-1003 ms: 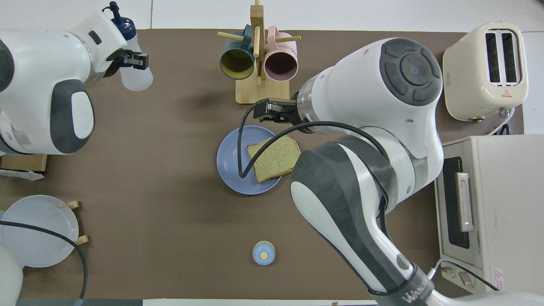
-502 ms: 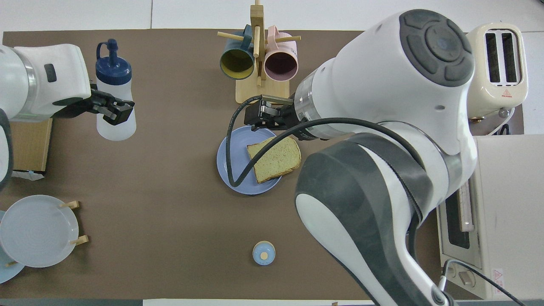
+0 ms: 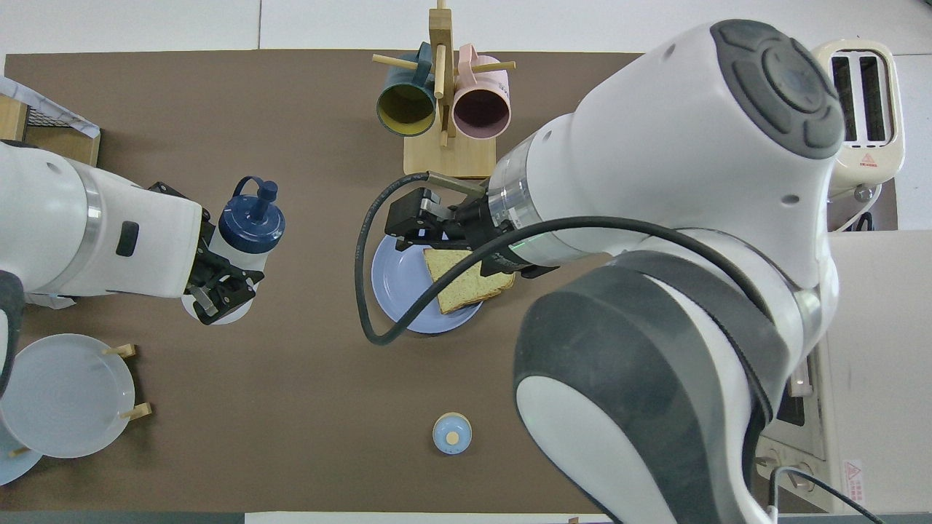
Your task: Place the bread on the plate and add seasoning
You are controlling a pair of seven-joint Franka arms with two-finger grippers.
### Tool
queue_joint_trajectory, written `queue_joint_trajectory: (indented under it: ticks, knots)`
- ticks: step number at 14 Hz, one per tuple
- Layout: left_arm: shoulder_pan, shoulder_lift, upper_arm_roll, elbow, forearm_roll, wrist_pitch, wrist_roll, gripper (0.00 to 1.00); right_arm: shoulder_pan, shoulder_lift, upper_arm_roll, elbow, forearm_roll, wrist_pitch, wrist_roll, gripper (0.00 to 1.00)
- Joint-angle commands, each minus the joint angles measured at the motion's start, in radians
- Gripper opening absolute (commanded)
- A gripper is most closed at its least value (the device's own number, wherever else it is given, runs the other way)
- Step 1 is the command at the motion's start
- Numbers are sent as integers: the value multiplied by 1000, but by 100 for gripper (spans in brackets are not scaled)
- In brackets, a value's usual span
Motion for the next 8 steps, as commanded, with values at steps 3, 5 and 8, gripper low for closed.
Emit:
queue_joint_trajectory:
  ticks: [3,5,8]
  knots:
    - [-14,-58,8,-91,2,-12,194,0,1,-45,8,1,86,-36,93,100]
    - [-24,-59,6,-129,2,17,206,0,2,-53,14,4,106,-26,130,95]
    - [-33,-58,3,-146,2,23,254,0,43,-51,36,4,94,73,150,85]
